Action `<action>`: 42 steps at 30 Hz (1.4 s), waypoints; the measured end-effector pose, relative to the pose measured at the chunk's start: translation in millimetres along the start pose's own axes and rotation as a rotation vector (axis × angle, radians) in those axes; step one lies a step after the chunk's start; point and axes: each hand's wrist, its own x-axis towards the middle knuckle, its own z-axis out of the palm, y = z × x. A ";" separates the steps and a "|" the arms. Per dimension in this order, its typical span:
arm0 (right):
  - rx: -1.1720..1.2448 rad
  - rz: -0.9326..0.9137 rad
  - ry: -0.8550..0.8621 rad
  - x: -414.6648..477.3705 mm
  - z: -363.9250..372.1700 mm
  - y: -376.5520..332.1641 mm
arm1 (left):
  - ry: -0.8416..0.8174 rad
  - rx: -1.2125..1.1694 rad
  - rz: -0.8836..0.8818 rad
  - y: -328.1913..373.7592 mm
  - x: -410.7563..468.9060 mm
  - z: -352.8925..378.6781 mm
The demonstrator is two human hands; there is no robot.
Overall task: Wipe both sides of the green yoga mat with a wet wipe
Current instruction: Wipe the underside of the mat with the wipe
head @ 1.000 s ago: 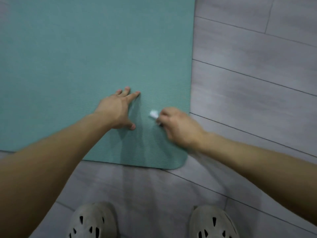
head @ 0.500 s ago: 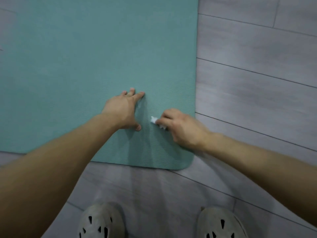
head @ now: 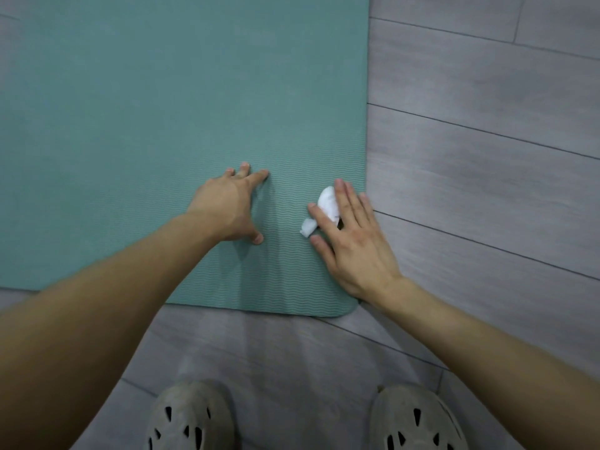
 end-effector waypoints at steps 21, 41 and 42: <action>0.586 0.317 0.108 10.2 -52.1 4.7 | 0.117 -1.051 0.061 66.8 -23.2 24.4; 0.588 0.421 0.054 7.3 -59.7 2.5 | 0.012 -1.793 -0.086 62.1 -29.7 27.6; 0.604 0.425 0.051 6.7 -60.1 4.1 | -0.042 -1.825 -0.072 59.7 -29.6 28.0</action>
